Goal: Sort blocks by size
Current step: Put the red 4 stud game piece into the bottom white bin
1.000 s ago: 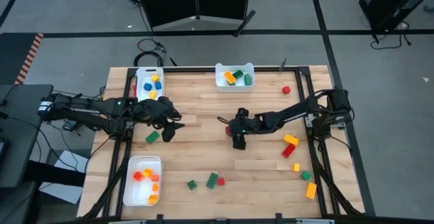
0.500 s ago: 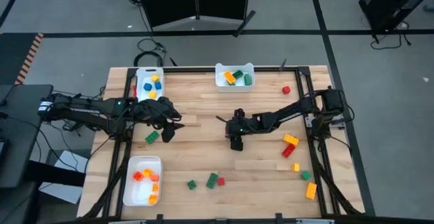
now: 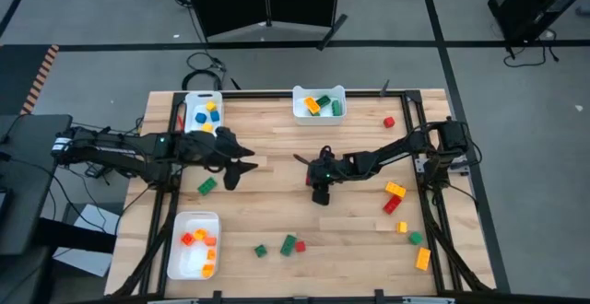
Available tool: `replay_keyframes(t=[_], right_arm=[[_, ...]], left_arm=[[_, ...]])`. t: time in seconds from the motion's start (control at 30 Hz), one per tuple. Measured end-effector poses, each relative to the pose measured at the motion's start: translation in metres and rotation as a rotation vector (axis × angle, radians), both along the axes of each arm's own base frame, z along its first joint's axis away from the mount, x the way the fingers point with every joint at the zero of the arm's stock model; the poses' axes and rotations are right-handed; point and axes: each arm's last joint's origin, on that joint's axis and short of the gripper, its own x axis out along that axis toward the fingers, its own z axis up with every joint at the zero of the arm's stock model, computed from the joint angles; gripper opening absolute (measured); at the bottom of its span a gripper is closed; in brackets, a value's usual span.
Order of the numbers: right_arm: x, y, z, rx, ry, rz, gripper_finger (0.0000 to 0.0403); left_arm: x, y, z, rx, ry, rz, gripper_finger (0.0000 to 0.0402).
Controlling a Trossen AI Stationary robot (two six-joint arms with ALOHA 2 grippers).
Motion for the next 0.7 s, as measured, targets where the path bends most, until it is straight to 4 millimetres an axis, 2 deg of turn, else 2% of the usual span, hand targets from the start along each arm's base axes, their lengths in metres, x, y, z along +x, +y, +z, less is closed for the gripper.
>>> replay_keyframes(t=[0.2, 0.4, 0.5, 0.7], right_arm=[[-0.001, 0.0, 0.005, 0.04, -0.022, -0.064, 0.0154], [-0.002, -0.001, 0.025, 0.026, -0.095, -0.104, 0.0154], [-0.003, -0.002, 0.038, 0.054, -0.147, -0.134, 0.0154], [0.003, -0.007, 0.079, 0.093, -0.285, -0.174, 0.0155]], left_arm=[[0.004, 0.0, 0.008, 0.007, -0.088, -0.005, 0.0229], [0.004, 0.0, 0.008, 0.031, -0.089, -0.014, 0.0229], [0.004, 0.004, 0.01, 0.093, -0.096, -0.024, 0.0229], [0.001, 0.013, 0.016, 0.328, -0.109, -0.071, 0.0229]])
